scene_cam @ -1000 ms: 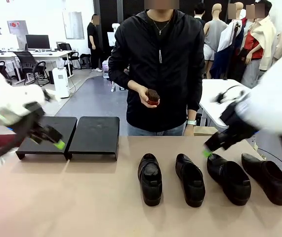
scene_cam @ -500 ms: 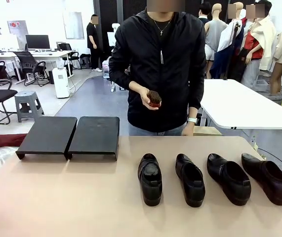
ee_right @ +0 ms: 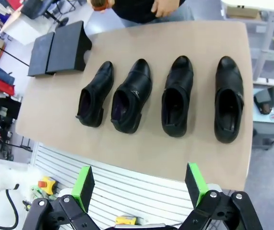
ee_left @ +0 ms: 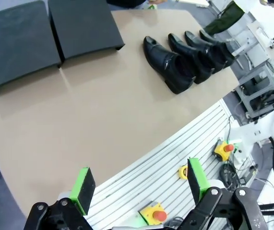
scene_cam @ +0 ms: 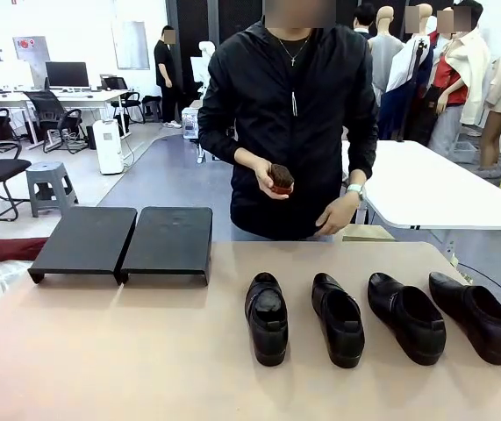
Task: Organize the shoes by placing them on the stand.
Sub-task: Pick up one Shoe and place it in the middle of the table.
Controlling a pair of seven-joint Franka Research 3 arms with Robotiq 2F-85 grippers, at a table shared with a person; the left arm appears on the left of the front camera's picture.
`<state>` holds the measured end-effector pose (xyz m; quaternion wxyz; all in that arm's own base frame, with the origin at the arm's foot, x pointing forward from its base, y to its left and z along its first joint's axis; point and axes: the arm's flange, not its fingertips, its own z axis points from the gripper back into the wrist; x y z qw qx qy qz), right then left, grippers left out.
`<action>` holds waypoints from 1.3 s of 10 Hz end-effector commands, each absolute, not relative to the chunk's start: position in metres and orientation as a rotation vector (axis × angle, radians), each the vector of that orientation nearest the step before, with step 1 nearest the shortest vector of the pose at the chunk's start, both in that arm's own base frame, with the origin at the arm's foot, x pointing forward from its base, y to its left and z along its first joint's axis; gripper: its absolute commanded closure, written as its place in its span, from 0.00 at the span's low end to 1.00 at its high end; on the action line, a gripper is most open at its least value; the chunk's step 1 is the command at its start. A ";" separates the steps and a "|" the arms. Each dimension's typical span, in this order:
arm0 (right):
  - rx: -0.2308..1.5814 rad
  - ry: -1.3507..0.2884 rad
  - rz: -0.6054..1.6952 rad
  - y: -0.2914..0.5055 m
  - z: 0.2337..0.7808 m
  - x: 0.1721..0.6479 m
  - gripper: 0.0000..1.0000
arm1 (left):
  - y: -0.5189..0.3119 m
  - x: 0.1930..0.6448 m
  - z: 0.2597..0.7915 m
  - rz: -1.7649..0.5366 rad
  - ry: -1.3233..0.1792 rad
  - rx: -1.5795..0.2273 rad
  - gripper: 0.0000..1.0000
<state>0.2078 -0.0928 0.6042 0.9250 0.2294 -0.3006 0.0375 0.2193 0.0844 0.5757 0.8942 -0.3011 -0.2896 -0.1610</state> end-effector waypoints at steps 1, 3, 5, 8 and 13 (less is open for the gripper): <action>0.492 -0.619 0.112 -0.093 0.609 0.210 0.00 | 0.083 0.214 0.580 -0.364 -0.614 -0.637 0.00; 0.492 -0.619 0.112 -0.093 0.609 0.210 0.00 | 0.083 0.214 0.580 -0.364 -0.614 -0.637 0.00; 0.438 -0.577 0.135 -0.063 0.609 0.238 0.00 | 0.083 0.214 0.580 -0.364 -0.614 -0.637 0.00; 0.405 -0.432 0.201 -0.077 0.607 0.259 0.00 | 0.083 0.214 0.580 -0.364 -0.614 -0.637 0.00; 0.504 -0.522 -0.076 -0.179 0.587 0.165 0.00 | 0.083 0.214 0.580 -0.364 -0.614 -0.637 0.00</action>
